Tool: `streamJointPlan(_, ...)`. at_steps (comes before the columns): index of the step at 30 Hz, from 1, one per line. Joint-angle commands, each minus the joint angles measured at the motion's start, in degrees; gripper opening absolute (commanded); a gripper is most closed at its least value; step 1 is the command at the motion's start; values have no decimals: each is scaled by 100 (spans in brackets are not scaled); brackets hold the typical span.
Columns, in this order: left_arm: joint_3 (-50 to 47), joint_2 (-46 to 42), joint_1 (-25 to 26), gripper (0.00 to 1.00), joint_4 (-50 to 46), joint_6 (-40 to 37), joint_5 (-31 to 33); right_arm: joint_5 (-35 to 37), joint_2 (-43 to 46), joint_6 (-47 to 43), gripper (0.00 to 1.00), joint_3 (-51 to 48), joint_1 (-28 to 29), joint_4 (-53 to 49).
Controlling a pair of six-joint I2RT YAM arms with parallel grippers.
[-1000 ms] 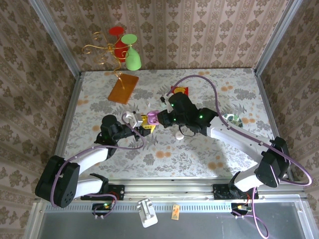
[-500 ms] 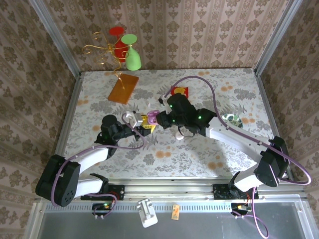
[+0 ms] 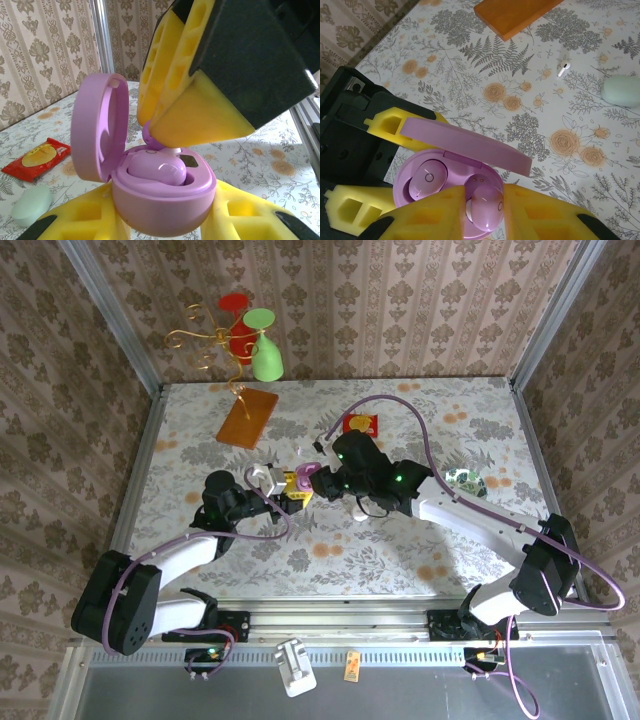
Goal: Insert wireless bluetooth earbuds into charging case
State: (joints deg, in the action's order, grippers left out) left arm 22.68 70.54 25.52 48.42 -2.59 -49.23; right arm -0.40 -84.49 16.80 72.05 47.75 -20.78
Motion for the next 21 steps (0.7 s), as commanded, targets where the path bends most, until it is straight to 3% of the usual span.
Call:
streamJointPlan(1, 150, 56, 26, 26, 350, 110, -1, -159, 141, -2, 29, -20, 105, 91)
streamJointPlan(21, 202, 126, 23, 26, 389, 110, -45, -462, 119, 120, 36, 70, 106, 202)
